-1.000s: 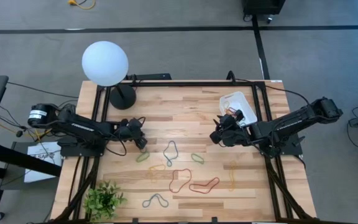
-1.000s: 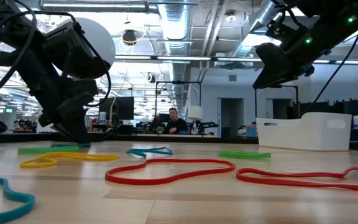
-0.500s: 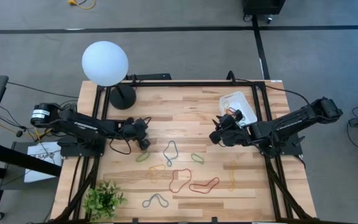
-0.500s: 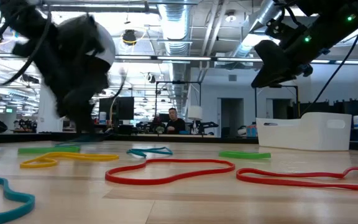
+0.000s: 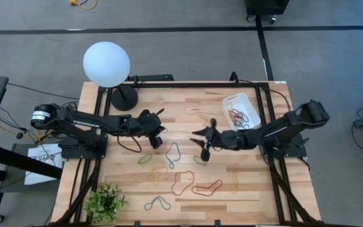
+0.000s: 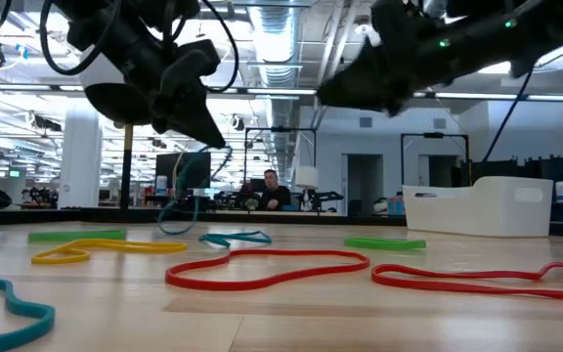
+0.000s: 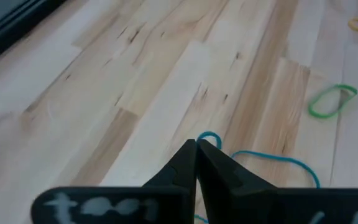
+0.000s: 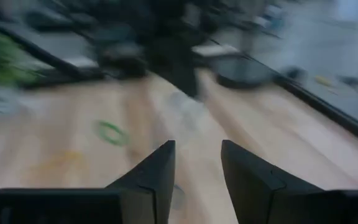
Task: Pick and place items into bin
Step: Put the left blue rubber band into the white bin
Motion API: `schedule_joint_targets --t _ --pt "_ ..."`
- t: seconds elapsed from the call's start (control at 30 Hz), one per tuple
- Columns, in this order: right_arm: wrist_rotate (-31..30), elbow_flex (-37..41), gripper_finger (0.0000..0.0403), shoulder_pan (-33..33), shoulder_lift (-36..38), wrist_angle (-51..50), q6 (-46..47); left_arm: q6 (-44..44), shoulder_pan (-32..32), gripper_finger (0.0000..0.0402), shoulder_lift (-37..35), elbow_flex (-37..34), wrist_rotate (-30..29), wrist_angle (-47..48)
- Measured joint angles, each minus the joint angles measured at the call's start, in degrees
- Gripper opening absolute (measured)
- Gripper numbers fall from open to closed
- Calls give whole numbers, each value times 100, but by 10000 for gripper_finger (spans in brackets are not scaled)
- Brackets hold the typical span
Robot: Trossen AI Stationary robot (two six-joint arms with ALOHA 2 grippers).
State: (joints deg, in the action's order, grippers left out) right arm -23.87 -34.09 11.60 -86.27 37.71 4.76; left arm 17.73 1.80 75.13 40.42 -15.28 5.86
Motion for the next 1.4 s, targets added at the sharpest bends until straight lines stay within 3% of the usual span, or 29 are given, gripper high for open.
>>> schedule_joint_targets --t 0.13,0.33,0.7,0.93,1.4 --pt "866 0 150 -194 -508 1124 -29 -1 0 0 0 -2 6 -149" --pt "1413 -171 175 -466 -1287 1863 -29 -62 -34 0 -2 -9 38 -615" --pt "1218 -1248 173 -501 -2458 1852 -67 -128 -65 0 -2 -9 140 -981" --pt "562 -1353 164 -501 -2528 1784 -379 -226 -262 0 0 -11 112 -965" --pt "567 -1353 159 -448 -2508 1599 -783 -229 -282 0 0 -13 -305 -739"
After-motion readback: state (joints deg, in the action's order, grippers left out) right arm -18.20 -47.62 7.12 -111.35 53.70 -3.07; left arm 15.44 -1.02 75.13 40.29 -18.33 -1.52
